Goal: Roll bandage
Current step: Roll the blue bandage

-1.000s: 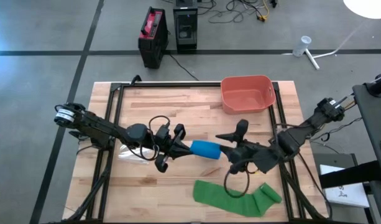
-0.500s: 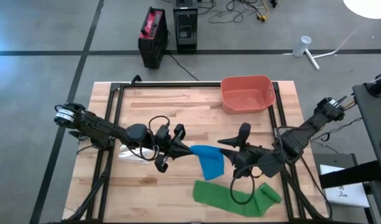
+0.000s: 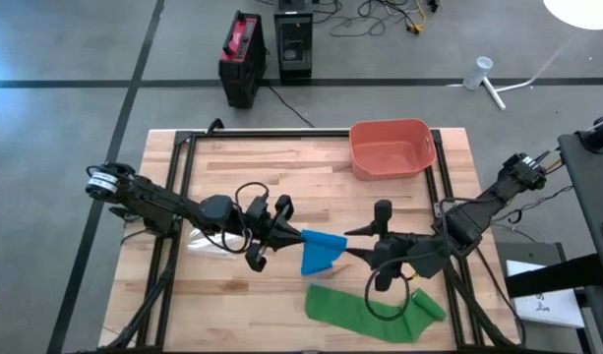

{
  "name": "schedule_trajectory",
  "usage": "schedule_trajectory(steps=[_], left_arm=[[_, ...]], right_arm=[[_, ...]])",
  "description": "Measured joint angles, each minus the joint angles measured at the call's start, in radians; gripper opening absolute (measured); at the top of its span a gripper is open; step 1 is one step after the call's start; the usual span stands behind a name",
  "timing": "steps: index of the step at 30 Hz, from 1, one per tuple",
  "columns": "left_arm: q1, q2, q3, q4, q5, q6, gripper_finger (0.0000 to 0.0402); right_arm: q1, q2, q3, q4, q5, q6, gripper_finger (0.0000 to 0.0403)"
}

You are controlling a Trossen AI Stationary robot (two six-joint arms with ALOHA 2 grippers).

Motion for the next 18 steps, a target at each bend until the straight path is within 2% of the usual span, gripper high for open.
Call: schedule_trajectory(steps=[5,8,10,14,18], left_arm=[[0.000,-0.001,0.000,0.016,0.000,-0.005,0.0000],[0.000,-0.001,0.000,0.020,0.000,-0.013,0.0000],[0.000,-0.001,0.000,0.026,0.000,-0.015,0.0000],[-0.001,-0.001,0.000,0.036,0.000,-0.029,0.0000],[-0.001,-0.001,0.000,0.037,0.000,-0.038,0.0000]], right_arm=[[-0.011,0.008,0.000,0.021,0.000,0.001,0.0168],[-0.029,0.024,-0.003,0.032,0.007,-0.002,0.0159],[-0.036,0.029,-0.003,0.051,0.048,-0.018,0.0146],[-0.043,0.027,-0.003,0.064,0.124,-0.056,0.0107],[-0.044,0.028,-0.003,0.075,0.143,-0.100,0.0043]])
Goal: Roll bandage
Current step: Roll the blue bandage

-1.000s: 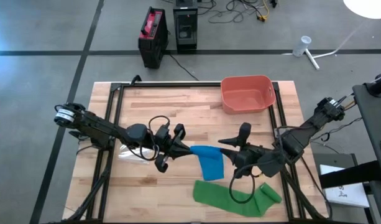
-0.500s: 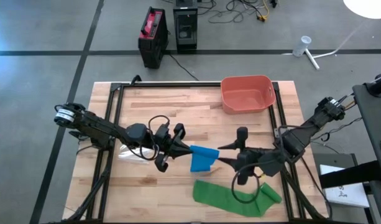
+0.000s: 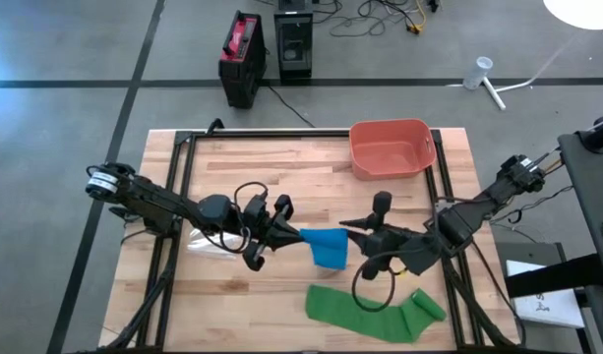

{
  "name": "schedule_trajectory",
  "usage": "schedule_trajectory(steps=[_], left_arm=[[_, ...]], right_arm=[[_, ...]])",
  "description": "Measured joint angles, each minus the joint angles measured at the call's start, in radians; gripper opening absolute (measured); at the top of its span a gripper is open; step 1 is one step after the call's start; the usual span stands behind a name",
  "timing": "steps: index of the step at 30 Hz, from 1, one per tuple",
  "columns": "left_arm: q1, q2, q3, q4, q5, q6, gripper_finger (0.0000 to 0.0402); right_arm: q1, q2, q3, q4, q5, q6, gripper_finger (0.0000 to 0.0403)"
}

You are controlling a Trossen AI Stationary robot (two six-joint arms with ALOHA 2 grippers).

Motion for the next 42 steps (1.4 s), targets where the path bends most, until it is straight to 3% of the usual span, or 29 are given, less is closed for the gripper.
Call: schedule_trajectory(steps=[3,14,27,33,42], left_arm=[[0.000,0.000,0.000,-0.001,0.000,-0.004,0.0000],[0.001,0.000,0.000,-0.046,-0.003,-0.006,0.0000],[0.001,0.003,0.000,-0.114,-0.182,0.024,0.0000],[0.000,0.003,0.000,-0.115,-0.203,0.042,0.0000],[-0.007,0.004,0.000,-0.105,-0.188,0.049,0.0000]], right_arm=[[0.000,0.000,0.000,0.033,0.000,-0.052,0.0007],[-0.022,-0.040,0.006,0.158,0.073,-0.099,0.0003],[-0.031,-0.045,0.006,0.259,0.005,-0.134,0.0001],[-0.047,-0.046,0.005,0.178,0.015,-0.119,0.0001],[-0.095,-0.048,-0.008,0.009,0.018,0.059,0.0027]])
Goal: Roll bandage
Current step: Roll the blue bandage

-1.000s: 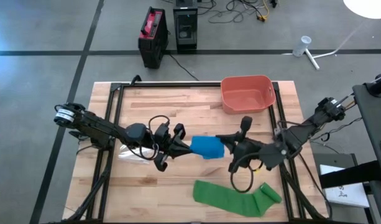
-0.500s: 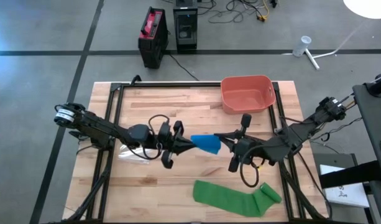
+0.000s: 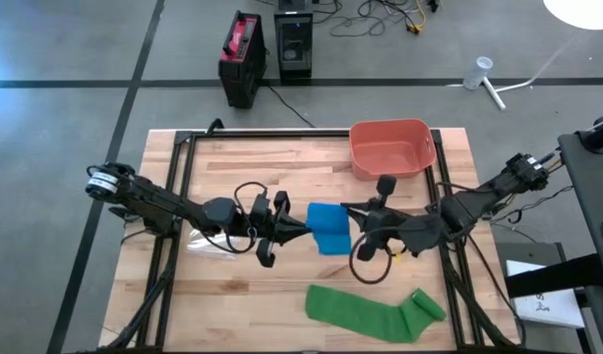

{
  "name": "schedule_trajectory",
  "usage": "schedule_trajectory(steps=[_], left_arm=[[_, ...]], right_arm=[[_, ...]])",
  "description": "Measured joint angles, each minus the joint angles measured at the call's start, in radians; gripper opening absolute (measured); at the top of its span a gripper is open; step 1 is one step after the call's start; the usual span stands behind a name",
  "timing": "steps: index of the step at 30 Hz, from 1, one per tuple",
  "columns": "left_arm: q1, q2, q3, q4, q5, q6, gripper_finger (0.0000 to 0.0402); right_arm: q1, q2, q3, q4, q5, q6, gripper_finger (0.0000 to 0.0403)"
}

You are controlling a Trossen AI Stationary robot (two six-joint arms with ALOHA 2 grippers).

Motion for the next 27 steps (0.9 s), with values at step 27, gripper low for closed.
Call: schedule_trajectory(steps=[27], left_arm=[[0.000,0.001,0.000,0.075,0.030,-0.089,0.0000]], right_arm=[[0.031,-0.033,-0.001,-0.249,-0.135,0.089,0.0132]])
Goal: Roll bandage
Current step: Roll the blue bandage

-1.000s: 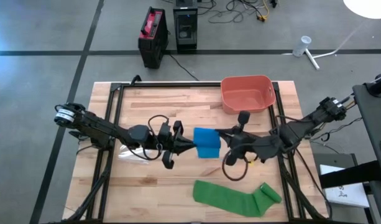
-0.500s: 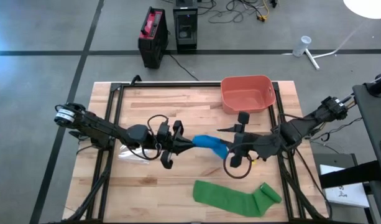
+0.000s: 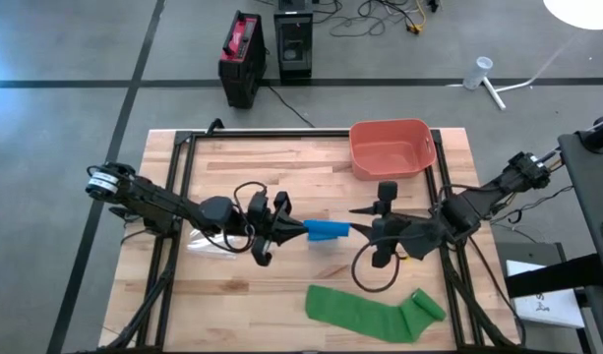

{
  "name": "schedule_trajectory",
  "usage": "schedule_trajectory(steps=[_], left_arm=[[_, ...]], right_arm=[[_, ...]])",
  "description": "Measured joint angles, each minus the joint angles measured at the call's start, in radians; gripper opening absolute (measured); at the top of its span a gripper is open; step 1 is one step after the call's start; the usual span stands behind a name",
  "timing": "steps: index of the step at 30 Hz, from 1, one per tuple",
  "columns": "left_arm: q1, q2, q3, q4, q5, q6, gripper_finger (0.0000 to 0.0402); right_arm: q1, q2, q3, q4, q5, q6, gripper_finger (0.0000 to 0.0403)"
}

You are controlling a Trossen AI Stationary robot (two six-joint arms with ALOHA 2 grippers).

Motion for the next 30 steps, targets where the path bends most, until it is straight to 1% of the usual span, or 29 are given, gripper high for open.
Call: schedule_trajectory(steps=[7,11,13,18,23,26,30], left_arm=[[0.000,0.000,0.000,0.007,0.001,-0.077,0.0000],[0.000,0.000,0.000,0.008,0.001,-0.077,0.0000],[0.000,0.000,0.000,0.010,0.001,-0.077,0.0000],[0.000,0.000,0.000,0.009,0.001,-0.077,0.0000],[0.000,-0.001,0.000,0.009,0.001,-0.076,0.0000],[0.000,-0.001,0.000,0.009,0.001,-0.072,0.0000],[0.000,-0.001,0.000,0.006,0.006,-0.072,0.0000]], right_arm=[[0.041,0.000,0.022,0.013,0.002,-0.030,0.0138],[0.070,-0.001,0.031,0.057,0.052,-0.078,0.0137],[0.073,-0.001,0.031,0.075,0.053,-0.097,0.0130],[0.072,0.001,0.031,0.114,0.053,-0.147,0.0102],[0.070,0.002,0.027,0.168,0.049,-0.213,0.0063],[0.070,0.002,0.027,0.168,0.042,-0.218,0.0036],[0.070,0.002,0.027,0.166,-0.005,-0.218,0.0006]])
